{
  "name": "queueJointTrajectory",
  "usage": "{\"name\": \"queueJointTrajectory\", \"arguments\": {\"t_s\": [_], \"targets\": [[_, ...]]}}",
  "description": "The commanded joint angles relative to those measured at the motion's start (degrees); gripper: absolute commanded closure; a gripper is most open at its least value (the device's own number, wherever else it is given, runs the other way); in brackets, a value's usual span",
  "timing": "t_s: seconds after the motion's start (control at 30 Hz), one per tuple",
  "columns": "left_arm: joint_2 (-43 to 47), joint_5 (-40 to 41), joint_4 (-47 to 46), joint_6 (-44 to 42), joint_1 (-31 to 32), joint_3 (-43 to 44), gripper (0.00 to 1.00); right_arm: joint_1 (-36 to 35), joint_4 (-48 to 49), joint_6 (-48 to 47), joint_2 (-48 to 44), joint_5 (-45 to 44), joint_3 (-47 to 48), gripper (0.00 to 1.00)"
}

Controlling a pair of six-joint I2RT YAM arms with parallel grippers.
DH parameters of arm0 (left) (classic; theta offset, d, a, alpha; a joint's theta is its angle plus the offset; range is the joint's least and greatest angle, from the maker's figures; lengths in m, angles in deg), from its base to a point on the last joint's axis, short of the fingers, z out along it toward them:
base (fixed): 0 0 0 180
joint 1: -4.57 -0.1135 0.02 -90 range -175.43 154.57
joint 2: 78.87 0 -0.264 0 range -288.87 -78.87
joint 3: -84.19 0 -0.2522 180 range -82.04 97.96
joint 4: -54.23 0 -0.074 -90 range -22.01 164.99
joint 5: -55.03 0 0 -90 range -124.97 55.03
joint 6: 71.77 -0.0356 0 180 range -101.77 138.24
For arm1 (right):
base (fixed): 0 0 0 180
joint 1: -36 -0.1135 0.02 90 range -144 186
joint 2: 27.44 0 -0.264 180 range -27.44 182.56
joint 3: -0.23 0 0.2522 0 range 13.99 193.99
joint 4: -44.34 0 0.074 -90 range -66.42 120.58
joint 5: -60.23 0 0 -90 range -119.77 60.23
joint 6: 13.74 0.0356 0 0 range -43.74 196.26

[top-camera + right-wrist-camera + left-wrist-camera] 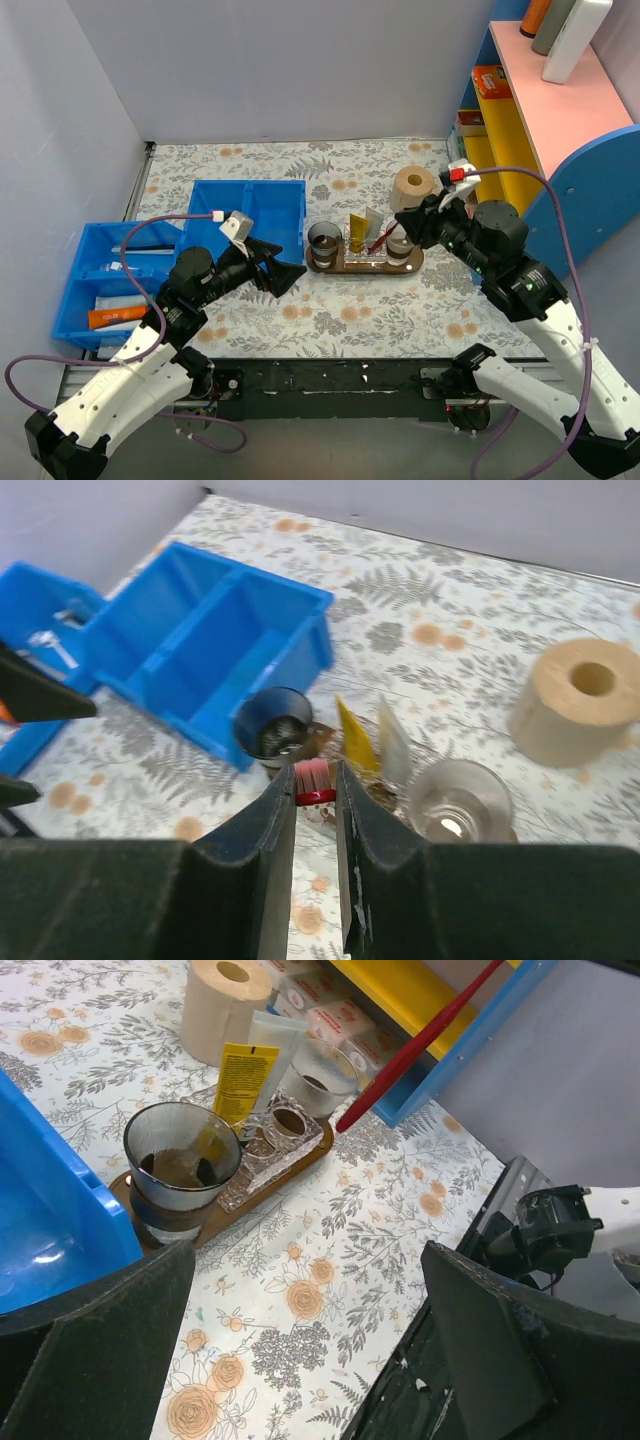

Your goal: Prepare toiletry sets of a toothbrush and toothpaste on the tray

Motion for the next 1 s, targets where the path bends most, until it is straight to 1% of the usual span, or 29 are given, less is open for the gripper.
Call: {"name": "queueJointTrajectory", "arguments": {"t_s": [0.0,0.13,0.27,0.37,0.4,0.53,0.63,0.97], "targets": [[-0.01,3.47,0.69,0.00,0.06,1.24,0.02,-0.05,6.82,-1.82,-4.39,-12.94,-6.21,0.99],[-0.45,3.99,0.86,0.00,-0.02,1.24,0.02,-0.13,10.34,-1.64,-6.76,-16.90,-9.46,0.99],[-0.62,5.13,1.21,0.00,0.06,1.16,0.02,-0.13,13.51,-1.91,-7.56,-17.17,-11.58,0.99],[-1.50,10.57,3.31,0.87,0.06,1.86,0.02,-0.13,15.18,-1.91,-7.82,-16.29,-12.72,0.99],[-1.94,14.33,4.02,1.13,0.06,2.03,0.02,-0.05,15.54,-1.91,-7.73,-15.94,-12.99,0.99],[-1.16,20.67,5.52,2.01,-0.29,2.21,0.02,-0.13,16.94,-2.26,-8.00,-14.80,-14.22,0.99],[-0.71,21.75,5.69,2.46,-0.99,2.03,0.02,-0.04,17.74,-2.43,-7.82,-13.92,-15.27,0.99],[-0.63,21.31,5.61,2.54,-2.31,1.95,0.02,-0.13,20.90,-2.87,-7.65,-11.19,-18.52,0.99]]}}
